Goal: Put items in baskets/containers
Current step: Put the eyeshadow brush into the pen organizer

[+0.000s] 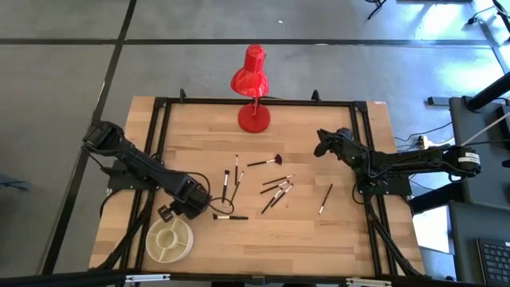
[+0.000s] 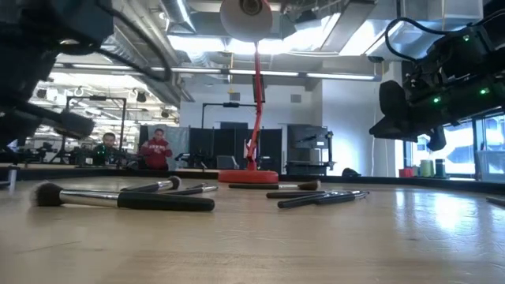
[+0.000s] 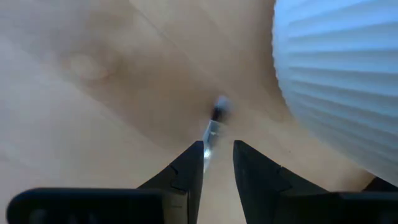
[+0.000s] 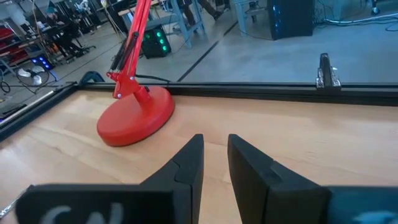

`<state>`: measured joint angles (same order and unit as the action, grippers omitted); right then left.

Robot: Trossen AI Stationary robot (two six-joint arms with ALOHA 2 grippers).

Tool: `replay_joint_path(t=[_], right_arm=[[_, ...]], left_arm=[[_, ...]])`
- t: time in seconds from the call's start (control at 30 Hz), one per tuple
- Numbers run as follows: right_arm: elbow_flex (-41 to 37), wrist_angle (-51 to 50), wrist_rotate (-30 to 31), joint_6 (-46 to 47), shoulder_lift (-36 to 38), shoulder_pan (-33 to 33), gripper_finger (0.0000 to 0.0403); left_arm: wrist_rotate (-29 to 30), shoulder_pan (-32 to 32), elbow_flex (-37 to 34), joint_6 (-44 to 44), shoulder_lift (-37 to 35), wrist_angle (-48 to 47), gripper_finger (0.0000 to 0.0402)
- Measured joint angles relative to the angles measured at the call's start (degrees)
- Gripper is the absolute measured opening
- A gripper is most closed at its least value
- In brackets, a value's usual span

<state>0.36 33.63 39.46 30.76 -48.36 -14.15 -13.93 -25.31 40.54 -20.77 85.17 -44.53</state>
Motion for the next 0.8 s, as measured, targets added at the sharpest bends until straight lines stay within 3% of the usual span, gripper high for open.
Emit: replay_joint_path(t=[0.37,0.57,0.73,0.8], right_arm=[[0.0,0.0,0.0,0.5,0.0,0.0,0.0074],[0.0,0.4,-0.5,1.2,0.0,0.0,0.0074],[0.0,0.8,-0.7,1.1,0.0,0.0,0.0074],[0.0,0.8,-0.7,1.1,0.0,0.0,0.0074]], left_arm=[[5.6,-1.7,-0.7,-0.1,2.7,1.5,0.0058],[5.4,1.6,-0.9,-0.4,2.8,1.9,0.0011],[6.0,3.6,-0.9,-0.7,1.7,2.2,0.0016],[9.0,5.1,-0.9,0.5,0.3,1.5,0.0017]])
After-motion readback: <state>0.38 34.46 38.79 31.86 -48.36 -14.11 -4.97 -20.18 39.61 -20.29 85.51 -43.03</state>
